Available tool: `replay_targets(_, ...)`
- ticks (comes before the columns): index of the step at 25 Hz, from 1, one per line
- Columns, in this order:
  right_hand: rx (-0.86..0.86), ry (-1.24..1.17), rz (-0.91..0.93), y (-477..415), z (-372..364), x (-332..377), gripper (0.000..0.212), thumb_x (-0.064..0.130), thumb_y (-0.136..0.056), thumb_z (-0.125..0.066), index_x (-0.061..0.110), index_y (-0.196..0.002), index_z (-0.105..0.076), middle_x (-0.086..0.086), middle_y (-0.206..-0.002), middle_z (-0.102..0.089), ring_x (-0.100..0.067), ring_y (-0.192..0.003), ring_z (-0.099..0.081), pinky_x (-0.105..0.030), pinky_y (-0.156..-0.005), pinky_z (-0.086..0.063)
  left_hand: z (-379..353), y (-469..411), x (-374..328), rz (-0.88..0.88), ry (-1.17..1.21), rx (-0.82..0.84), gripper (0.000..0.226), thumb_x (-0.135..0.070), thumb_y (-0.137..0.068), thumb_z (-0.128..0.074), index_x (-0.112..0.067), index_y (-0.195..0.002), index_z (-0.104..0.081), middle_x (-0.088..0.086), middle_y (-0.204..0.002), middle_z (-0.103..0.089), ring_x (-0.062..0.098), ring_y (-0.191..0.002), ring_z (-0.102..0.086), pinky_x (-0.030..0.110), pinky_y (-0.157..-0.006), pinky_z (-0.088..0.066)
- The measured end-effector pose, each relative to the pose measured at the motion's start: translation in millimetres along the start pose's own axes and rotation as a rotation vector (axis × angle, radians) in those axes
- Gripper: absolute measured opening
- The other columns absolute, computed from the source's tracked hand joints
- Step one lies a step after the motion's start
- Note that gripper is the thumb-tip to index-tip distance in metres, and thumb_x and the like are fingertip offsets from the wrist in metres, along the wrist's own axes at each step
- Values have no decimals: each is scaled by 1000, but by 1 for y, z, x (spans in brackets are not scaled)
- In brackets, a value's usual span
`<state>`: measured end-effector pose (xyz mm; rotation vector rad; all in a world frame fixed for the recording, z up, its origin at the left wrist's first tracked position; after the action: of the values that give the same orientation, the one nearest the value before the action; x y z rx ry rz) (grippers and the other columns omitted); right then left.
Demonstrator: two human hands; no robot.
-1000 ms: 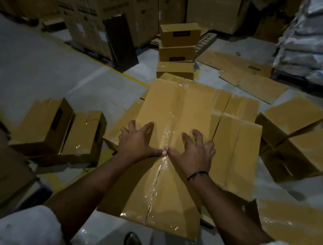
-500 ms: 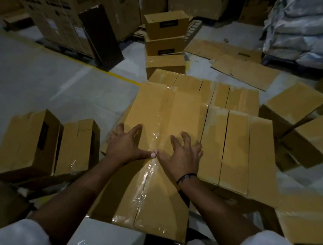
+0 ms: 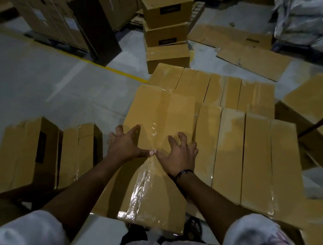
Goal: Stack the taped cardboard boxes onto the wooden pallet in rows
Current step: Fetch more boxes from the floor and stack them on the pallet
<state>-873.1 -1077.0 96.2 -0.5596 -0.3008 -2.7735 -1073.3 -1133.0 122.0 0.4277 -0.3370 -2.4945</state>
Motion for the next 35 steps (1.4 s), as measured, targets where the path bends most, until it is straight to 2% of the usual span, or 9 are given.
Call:
replay_targets(7, -4, -7, -188, -71, -64, -2, 77, 81, -73, -54, 39, -138, -53, 6, -154, -32, -35, -131, -33, -50, -108, -36, -41, -112, 19, -116, 39, 140, 127, -96, -50, -68, -46, -158, -22, 18, -163, -14, 50, -144, -23, 60, -113, -30)
replay_targets(12, 14, 93, -159, -124, -107, -28, 75, 78, -74, -58, 35, -135, -57, 4, -154, -33, -35, -125, -39, -46, -103, -40, -99, -177, 31, -135, 128, 239, 123, -93, -54, -69, -47, -158, -21, 14, -164, -10, 49, -144, -22, 60, -111, -34)
replay_targets(19, 22, 120, -212, -156, -159, -74, 61, 66, -81, -65, 36, -134, -58, 4, -157, -27, -38, -132, -33, -47, -109, -35, -171, -216, 24, -173, 223, 320, 111, -83, -66, -72, -44, -158, -24, 10, -167, 0, 50, -147, -15, 61, -114, -29)
replay_targets(24, 1, 70, -212, -172, -169, -85, 60, 63, -81, -68, 36, -134, -58, 5, -158, -25, -37, -133, -33, -48, -110, -36, -179, -237, 18, -191, 247, 281, 110, -82, -66, -73, -45, -158, -26, 7, -167, 1, 48, -146, -15, 61, -115, -29)
replay_targets(30, 71, -1, -227, -190, -181, -106, 65, 57, -81, -72, 38, -139, -53, 4, -161, -21, -35, -138, -29, -47, -112, -35, -195, -254, 10, -210, 235, 362, 111, -77, -68, -76, -45, -159, -23, 7, -168, 10, 48, -149, -9, 62, -116, -27)
replay_targets(33, 152, -39, -282, -188, -196, -115, 72, 57, -79, -73, 38, -144, -48, 2, -165, -16, -33, -147, -18, -50, -116, -27, -207, -253, 8, -236, 195, 443, 110, -70, -71, -79, -45, -161, -20, 8, -168, 18, 49, -150, -1, 61, -116, -26)
replay_targets(35, 208, 55, -287, -184, -207, -116, 78, 59, -80, -70, 40, -149, -38, 1, -167, -7, -35, -151, -5, -55, -118, -21, -212, -252, 8, -265, 147, 464, 116, -69, -71, -81, -46, -161, -13, 9, -167, 25, 49, -150, 2, 60, -116, -26)
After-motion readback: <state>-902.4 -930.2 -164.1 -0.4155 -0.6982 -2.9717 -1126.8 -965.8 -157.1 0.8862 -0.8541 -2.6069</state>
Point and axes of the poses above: each hand's wrist, its own y-axis away from the middle knuckle, its own z-axis out of the back of the hand, x = y × z, the point moved 5 cm from there along -y, towards the middle knuckle
